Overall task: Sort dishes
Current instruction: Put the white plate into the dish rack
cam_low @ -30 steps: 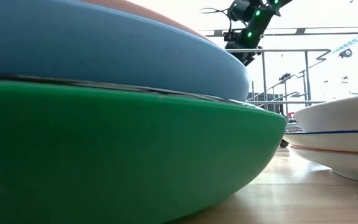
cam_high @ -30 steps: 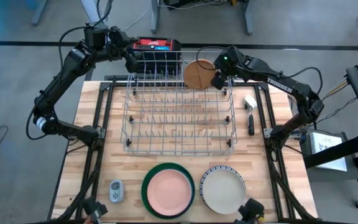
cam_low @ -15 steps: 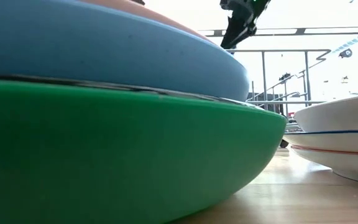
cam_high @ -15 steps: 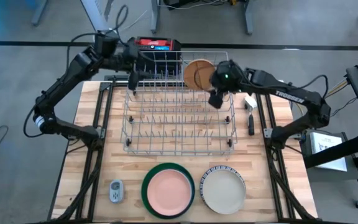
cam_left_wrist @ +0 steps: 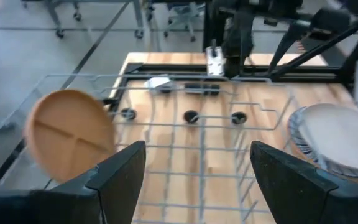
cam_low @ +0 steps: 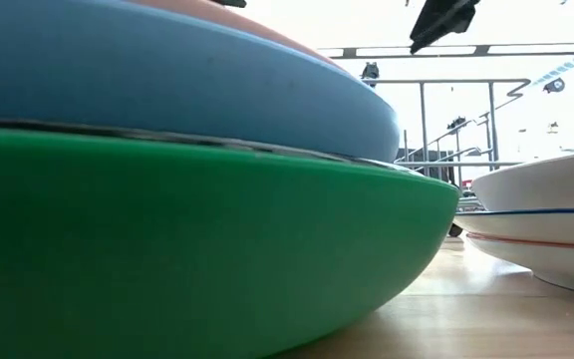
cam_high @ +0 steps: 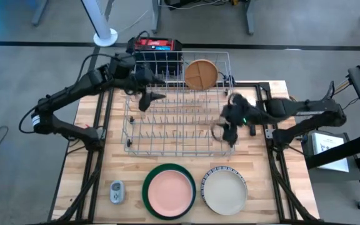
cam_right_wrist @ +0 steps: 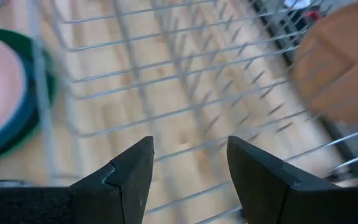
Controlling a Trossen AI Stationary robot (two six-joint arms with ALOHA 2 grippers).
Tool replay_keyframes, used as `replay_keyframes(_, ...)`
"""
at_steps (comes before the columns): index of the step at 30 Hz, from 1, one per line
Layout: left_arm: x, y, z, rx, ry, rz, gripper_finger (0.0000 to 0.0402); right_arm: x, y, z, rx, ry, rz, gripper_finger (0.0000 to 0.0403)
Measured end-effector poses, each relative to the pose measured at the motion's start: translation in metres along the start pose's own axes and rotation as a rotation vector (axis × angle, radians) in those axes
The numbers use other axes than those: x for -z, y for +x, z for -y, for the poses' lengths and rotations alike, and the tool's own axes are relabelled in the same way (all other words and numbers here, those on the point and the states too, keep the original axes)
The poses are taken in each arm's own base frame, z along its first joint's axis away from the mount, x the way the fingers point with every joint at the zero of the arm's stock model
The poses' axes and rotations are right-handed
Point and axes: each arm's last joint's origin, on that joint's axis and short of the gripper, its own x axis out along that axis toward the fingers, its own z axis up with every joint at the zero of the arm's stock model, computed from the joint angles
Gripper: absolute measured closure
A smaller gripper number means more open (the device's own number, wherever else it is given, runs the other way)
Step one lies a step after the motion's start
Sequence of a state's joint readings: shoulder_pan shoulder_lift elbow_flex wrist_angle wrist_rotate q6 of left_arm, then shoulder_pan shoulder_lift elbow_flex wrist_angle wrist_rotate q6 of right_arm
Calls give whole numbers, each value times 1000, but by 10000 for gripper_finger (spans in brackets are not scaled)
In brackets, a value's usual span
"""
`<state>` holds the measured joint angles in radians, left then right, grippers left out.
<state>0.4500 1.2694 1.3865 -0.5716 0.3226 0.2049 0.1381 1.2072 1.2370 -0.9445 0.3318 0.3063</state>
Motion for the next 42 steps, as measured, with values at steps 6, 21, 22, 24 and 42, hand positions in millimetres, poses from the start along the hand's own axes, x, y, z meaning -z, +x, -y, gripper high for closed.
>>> replay_keyframes(6, 13, 5, 15, 36, 6, 61, 122, 43, 13, -37, -29, 73, -95, 208)
replay_keyframes(21, 31, 5, 49, 141, -37, 122, 122, 93, 24, -93, -23, 202, -158, 208)
replay_keyframes(22, 30, 5, 51, 149, -36, 124, 122, 92, 22, -95, -32, 198, -156, 208)
replay_keyframes(24, 29, 6, 55, 163, -36, 122, 122, 91, 18, -95, -35, 187, -158, 208)
replay_keyframes(42, 25, 9, 83, 137, -72, 112, 122, 92, 3, -96, -20, 135, -173, 208)
